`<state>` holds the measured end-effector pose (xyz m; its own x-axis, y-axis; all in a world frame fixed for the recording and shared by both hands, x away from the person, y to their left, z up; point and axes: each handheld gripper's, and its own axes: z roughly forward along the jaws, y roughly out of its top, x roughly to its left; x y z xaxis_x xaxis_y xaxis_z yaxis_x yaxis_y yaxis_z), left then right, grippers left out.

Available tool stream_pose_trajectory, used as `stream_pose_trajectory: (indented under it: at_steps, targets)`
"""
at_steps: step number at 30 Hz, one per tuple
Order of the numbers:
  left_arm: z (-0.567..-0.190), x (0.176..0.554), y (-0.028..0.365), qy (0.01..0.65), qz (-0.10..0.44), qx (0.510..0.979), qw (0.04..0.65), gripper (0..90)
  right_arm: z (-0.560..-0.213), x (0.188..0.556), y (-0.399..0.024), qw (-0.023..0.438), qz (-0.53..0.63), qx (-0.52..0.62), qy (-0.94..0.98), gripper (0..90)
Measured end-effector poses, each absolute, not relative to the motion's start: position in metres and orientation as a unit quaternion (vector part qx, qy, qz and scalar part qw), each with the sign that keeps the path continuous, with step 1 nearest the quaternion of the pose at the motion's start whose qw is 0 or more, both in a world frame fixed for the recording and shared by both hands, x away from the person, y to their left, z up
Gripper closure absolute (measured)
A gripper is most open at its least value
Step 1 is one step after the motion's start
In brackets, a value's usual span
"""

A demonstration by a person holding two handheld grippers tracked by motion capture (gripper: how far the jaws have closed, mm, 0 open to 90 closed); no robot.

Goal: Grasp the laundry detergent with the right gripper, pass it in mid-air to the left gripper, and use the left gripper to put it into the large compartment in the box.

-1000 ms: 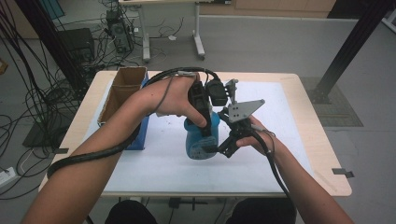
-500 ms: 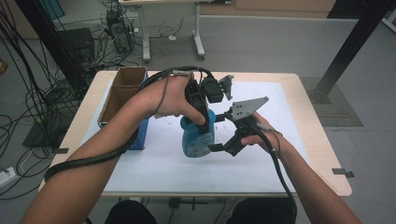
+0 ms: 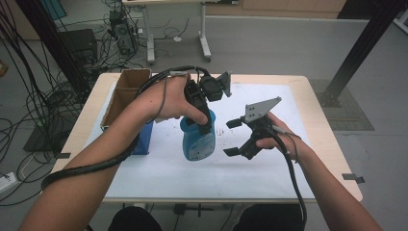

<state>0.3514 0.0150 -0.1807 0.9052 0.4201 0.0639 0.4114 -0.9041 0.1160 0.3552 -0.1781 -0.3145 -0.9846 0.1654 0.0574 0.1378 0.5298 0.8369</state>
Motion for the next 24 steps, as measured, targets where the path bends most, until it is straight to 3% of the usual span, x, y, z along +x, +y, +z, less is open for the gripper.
stream_pose_trajectory:
  at_steps: [24]
  targets:
    - [-0.162, 0.361, 0.045, 0.307, 0.054, 0.949, 0.050, 37.8, -0.309, 0.369, -0.232, 0.036, 0.366, 0.171, 0.914, 4.8]
